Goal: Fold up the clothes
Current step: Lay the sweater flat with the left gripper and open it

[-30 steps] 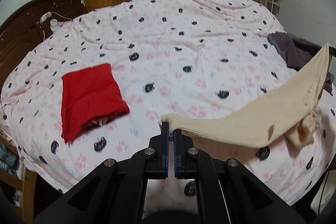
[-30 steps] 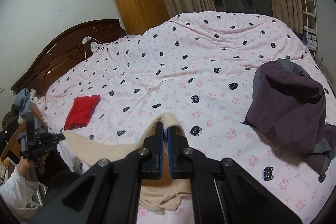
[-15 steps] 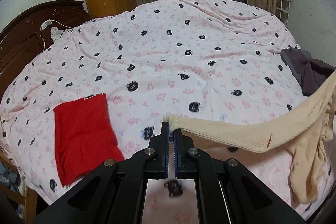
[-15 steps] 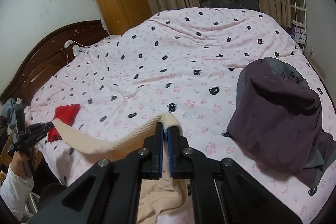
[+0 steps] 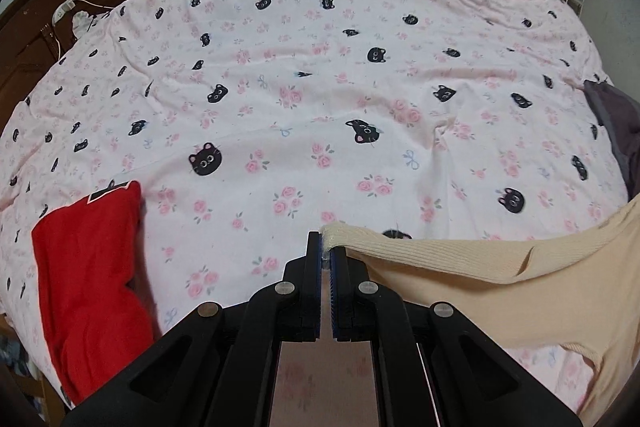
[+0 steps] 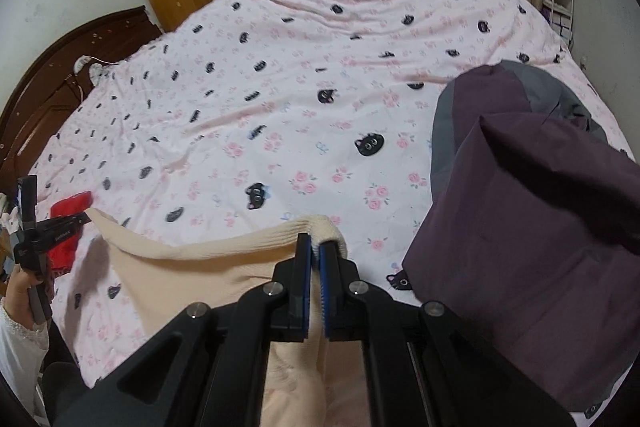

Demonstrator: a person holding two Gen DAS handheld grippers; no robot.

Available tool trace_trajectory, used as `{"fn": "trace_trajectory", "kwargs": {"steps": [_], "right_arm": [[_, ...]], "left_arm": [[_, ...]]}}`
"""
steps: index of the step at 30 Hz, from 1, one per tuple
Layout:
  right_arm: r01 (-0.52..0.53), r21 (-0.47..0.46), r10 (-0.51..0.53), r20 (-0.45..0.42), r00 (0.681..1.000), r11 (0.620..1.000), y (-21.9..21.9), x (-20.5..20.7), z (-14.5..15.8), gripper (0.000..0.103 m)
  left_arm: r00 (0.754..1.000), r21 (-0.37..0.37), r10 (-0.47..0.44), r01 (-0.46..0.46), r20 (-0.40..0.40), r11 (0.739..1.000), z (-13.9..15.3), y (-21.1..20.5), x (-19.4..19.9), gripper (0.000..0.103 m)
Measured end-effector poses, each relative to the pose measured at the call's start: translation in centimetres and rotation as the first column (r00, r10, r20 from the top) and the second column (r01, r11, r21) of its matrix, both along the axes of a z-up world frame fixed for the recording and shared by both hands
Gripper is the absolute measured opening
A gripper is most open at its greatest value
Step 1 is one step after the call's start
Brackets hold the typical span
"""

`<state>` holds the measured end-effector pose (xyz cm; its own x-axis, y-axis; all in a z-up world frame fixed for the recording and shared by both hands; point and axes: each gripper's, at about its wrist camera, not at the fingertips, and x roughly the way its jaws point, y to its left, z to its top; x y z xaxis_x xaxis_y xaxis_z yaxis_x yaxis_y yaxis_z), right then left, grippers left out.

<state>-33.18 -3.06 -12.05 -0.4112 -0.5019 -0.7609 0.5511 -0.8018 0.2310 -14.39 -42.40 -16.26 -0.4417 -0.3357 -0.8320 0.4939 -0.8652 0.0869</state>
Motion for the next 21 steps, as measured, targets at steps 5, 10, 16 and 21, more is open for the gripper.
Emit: {"fn": "trace_trajectory", "kwargs": {"steps": [5,10,16,21], "right_arm": [[0.016,0.046,-0.017,0.026,1.0,0.999,-0.9,-2.0,-2.5,0.005],[0.03,0.079,-0.034,0.051,0.998,0.996,-1.4,-3.2,-4.5,0.005],[0.034,0.139,-0.043,0.06,0.997,0.99,-2.4,-4.3,-6.4,0.005],[0.031,0.167,-0.043,0.068,0.997,0.985,-2.8,-4.6,-7.3,0.007]], "left_arm": [[0.999,0.001,0.008,-0.008,0.049,1.0,-2.0,-0.9,-2.1,0.003],[0.997,0.0,0.025,-0.025,0.08,1.0,-3.7,-1.4,-3.2,0.004],[0.995,0.006,0.048,-0.049,0.088,0.999,-4.3,-1.8,-3.3,0.009],[0.993,0.021,0.084,-0.086,0.084,0.996,-3.8,-3.1,-2.5,0.045]]}}
